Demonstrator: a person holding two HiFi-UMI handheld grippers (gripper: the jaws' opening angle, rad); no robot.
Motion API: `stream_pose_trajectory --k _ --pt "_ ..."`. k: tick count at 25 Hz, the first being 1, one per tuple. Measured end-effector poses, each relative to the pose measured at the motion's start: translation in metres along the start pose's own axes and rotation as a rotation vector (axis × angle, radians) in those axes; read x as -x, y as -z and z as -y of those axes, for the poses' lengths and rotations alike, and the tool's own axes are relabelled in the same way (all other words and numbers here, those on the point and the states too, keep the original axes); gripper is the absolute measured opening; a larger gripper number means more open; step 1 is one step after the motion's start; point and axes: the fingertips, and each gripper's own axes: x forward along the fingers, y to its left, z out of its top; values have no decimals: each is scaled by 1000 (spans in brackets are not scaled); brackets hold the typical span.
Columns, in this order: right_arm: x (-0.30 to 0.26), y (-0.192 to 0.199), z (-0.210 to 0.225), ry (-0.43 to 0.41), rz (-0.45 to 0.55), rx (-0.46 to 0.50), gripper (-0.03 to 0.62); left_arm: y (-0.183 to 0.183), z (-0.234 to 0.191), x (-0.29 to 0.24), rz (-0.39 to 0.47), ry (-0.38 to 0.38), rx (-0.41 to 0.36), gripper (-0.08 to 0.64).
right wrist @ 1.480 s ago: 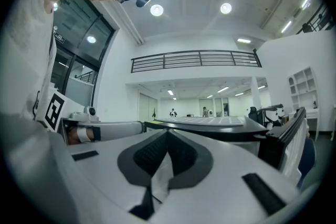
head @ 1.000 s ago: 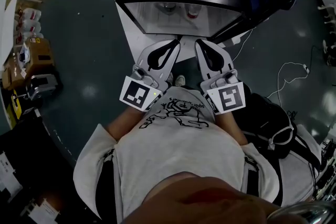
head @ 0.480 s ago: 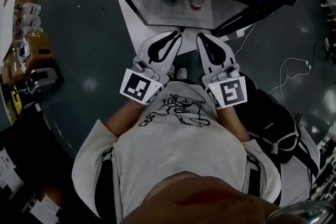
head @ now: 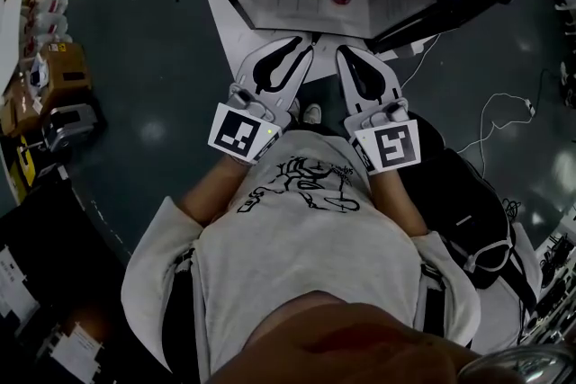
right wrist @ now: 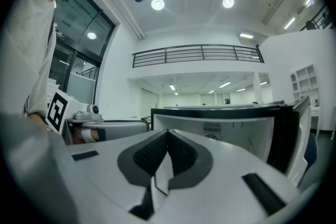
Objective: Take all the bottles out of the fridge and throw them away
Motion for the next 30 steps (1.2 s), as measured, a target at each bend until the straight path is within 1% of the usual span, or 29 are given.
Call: stream_pose_trajectory --k 4,7,9,12,18,24,30 --pt "2 7 -6 4 -7 20 8 9 -3 5 -12 -13 -8 71" --pt "5 10 -13 15 -6 24 9 21 -4 13 -56 -27 -21 75" --pt "-1 16 -9 19 -14 29 9 31 -10 10 -74 -36 -27 80" --pt "-12 29 0 24 -28 36 9 43 -20 1 -71 -34 -25 90" --pt "-14 47 1 41 -36 37 8 51 -25 0 -73 -26 -21 104" --pt "-21 64 13 53 -45 37 9 67 -33 -16 -80 -29 -10 117" --pt "-32 77 21 60 -54 51 9 86 -47 -30 -102 -38 -22 118"
